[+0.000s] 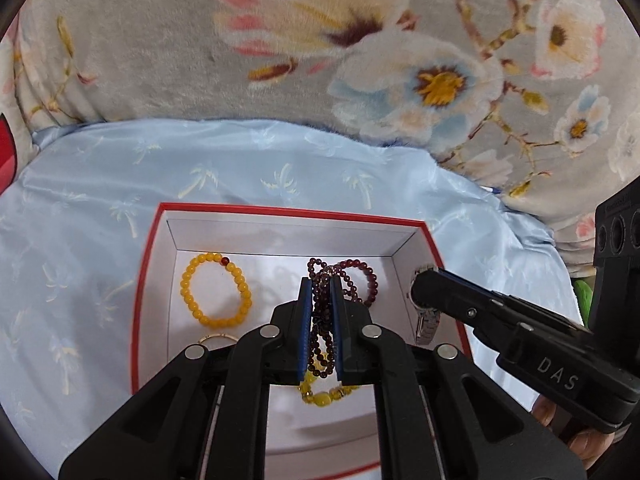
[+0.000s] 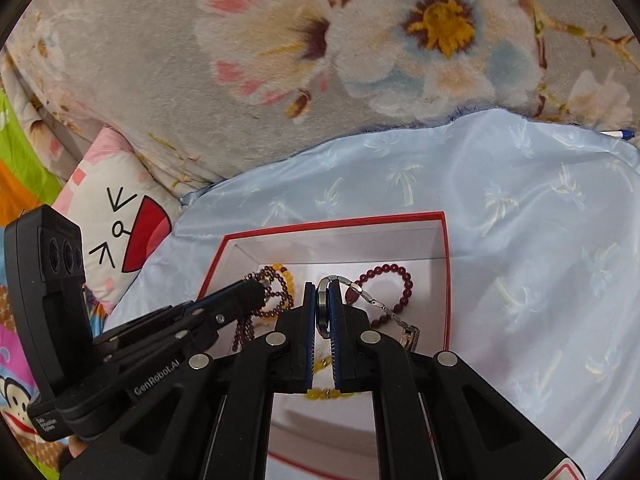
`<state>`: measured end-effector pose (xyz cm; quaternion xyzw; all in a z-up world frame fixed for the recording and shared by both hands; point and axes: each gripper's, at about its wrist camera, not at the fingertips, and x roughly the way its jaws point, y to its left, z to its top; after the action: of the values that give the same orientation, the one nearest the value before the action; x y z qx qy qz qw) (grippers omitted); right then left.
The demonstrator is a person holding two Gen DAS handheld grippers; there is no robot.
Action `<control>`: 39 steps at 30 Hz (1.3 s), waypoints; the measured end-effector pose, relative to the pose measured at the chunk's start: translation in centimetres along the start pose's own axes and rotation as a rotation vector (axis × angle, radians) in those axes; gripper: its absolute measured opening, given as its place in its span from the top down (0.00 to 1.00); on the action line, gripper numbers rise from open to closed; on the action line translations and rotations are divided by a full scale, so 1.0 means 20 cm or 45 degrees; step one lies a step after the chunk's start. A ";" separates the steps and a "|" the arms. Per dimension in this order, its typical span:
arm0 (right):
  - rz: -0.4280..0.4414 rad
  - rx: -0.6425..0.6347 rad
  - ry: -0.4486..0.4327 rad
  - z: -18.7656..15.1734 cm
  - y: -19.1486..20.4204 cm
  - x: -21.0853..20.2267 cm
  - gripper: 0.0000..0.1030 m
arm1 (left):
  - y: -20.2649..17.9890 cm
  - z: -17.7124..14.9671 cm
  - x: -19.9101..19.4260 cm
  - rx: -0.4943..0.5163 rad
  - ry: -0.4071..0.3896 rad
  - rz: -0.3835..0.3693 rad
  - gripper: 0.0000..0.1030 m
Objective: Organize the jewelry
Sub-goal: 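Carry the garnet strand and silver watch into the red box and open both tools, then withdraw both tools from the box back over the remaining jewelry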
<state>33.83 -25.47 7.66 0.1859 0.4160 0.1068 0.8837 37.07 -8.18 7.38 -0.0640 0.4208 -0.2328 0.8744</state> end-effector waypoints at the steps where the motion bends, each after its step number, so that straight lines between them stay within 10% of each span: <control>1: -0.004 -0.001 0.006 0.01 -0.01 0.02 0.93 | 0.00 0.00 0.03 -0.006 0.012 0.003 0.91; 19: -0.042 0.007 0.074 -0.08 -0.15 0.11 0.90 | 0.05 -0.01 0.22 -0.071 0.086 0.055 0.84; 39: -0.065 -0.050 -0.071 -0.36 -0.06 -0.31 0.88 | -0.01 -0.17 -0.15 0.017 -0.081 0.120 0.73</control>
<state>24.31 -26.89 7.29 0.1606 0.3938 0.0871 0.9009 32.80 -6.60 7.41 -0.0456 0.3937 -0.1922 0.8978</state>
